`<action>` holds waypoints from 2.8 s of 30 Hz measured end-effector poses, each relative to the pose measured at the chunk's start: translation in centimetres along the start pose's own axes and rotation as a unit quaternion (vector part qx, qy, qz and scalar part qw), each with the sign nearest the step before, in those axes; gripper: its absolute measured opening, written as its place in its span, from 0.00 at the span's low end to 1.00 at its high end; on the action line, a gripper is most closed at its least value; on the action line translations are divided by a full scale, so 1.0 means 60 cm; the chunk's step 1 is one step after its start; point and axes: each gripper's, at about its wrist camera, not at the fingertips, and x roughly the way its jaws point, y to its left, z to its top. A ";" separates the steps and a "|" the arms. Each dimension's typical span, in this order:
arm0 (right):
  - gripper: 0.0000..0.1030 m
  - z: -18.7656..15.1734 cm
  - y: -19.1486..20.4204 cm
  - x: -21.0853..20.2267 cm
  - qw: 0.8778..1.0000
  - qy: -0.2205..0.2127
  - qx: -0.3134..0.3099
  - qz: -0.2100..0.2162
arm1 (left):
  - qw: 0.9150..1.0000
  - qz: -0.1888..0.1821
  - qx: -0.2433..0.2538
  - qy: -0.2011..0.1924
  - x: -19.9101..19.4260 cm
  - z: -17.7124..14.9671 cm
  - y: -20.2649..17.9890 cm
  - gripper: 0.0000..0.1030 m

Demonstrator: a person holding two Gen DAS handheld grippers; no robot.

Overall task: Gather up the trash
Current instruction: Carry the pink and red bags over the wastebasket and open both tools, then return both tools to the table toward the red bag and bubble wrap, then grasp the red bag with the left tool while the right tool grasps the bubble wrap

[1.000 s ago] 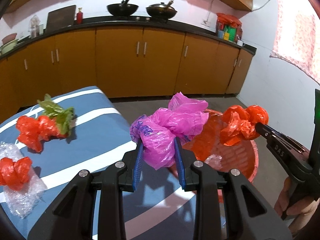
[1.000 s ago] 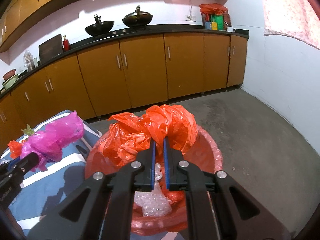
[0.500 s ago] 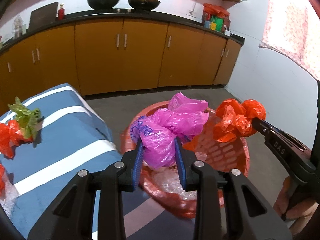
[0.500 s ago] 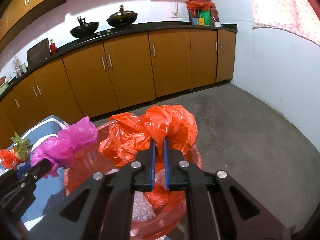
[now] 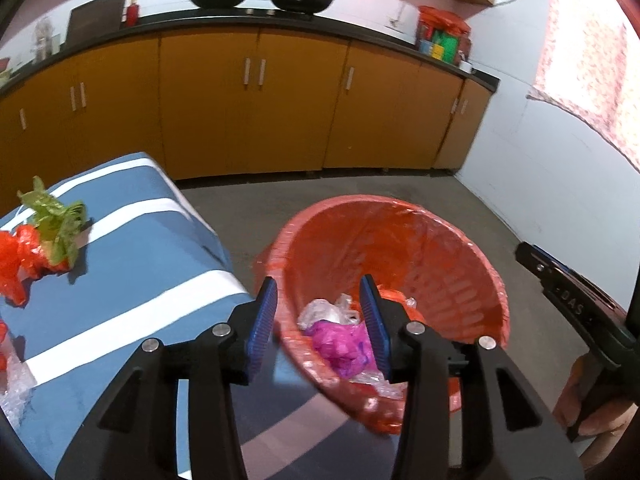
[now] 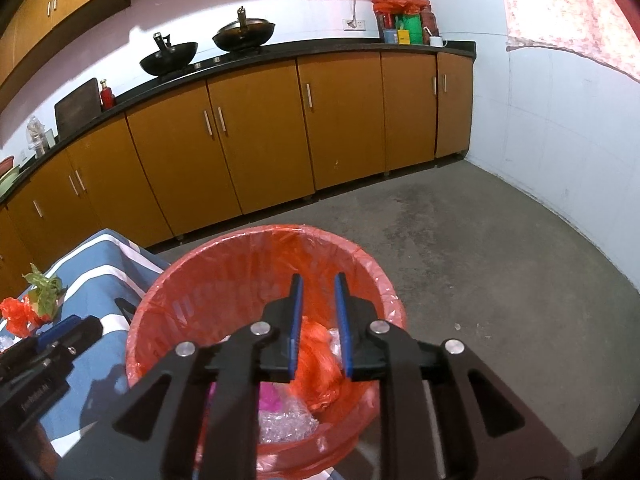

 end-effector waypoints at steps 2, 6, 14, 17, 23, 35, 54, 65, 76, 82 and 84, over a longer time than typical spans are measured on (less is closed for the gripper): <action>0.17 0.000 0.003 -0.002 1.000 -0.001 -0.002 0.001 | 1.000 0.005 -0.008 -0.001 -0.005 0.000 0.013 0.43; 0.17 -0.001 0.019 -0.008 1.000 -0.003 -0.011 0.007 | 1.000 0.013 -0.012 -0.005 -0.015 -0.001 0.029 0.43; 0.18 -0.001 0.053 -0.021 0.999 -0.005 -0.028 0.022 | 0.999 0.034 -0.021 -0.019 -0.049 -0.011 0.070 0.43; 0.19 -0.001 0.070 -0.026 0.999 -0.005 -0.035 0.030 | 0.998 0.046 -0.029 -0.026 -0.069 -0.017 0.097 0.43; 0.22 -0.008 0.117 -0.037 0.997 -0.005 -0.052 0.053 | 0.994 0.085 -0.043 -0.051 -0.129 -0.038 0.162 0.46; 0.22 -0.064 0.269 -0.066 0.986 0.016 -0.102 0.133 | 0.964 0.238 -0.082 -0.090 -0.289 -0.123 0.353 0.54; 0.25 -0.138 0.411 -0.102 0.966 0.047 -0.160 0.196 | 0.962 0.235 -0.124 -0.055 -0.289 -0.174 0.453 0.58; 0.25 -0.143 0.414 -0.100 0.966 0.051 -0.165 0.194 | 0.970 0.210 -0.117 -0.036 -0.265 -0.170 0.455 0.21; 0.25 -0.151 0.434 -0.105 0.962 0.053 -0.175 0.204 | 0.964 0.226 -0.122 -0.065 -0.293 -0.176 0.457 0.07; 0.25 -0.162 0.468 -0.110 0.956 0.058 -0.183 0.223 | 0.957 0.239 -0.129 -0.105 -0.337 -0.165 0.466 0.07; 0.25 -0.169 0.488 -0.115 0.951 0.061 -0.190 0.237 | 0.953 0.252 -0.123 -0.113 -0.347 -0.161 0.469 0.07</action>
